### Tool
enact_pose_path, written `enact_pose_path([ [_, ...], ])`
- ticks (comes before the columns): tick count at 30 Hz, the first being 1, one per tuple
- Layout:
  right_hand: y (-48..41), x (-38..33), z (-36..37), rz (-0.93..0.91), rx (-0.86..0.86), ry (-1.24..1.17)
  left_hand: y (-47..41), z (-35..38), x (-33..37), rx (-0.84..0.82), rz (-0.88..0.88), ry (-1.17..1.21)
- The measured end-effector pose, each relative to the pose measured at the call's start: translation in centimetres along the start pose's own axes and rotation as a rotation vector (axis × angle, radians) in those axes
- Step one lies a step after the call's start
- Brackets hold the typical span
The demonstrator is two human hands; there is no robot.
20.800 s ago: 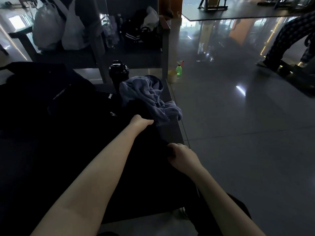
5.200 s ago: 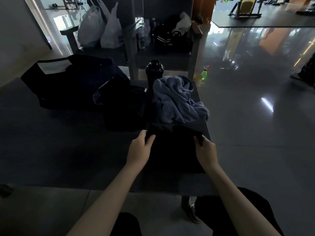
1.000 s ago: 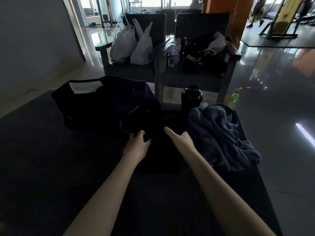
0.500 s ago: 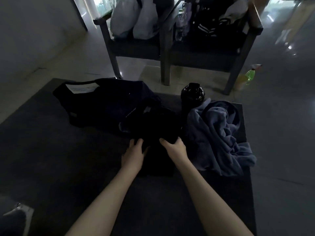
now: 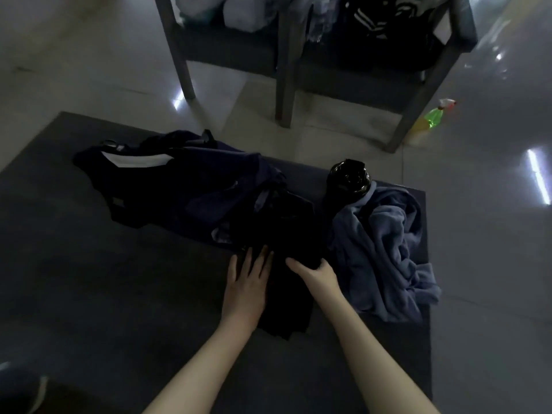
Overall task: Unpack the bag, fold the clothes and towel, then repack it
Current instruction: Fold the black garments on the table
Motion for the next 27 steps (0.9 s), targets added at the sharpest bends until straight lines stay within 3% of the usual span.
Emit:
enact_pose_path([
  [8,1.5,-1.9,1.4,0.076,0.016,-0.206,-0.1,-1.8,-1.0,-0.116,0.120,0.332],
  [18,5.9,-4.5,1.6,0.015,0.021,-0.316,0.9,-5.2,-2.6,-0.226,0.275,0.409],
  [27,12.2,-8.9,0.8,-0.066,-0.009,-0.308,5.3,-12.2,-3.6,-0.051,0.297,0.344],
])
Point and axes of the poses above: each hand's wrist, its own y-axis away from the middle knuckle, its own z-axis out of the palm, x = y × z, the point moved 8 cm from there along -y, towards the middle knuckle, and after that the axes turned 5 degrees about y, right-handed, at the moved point
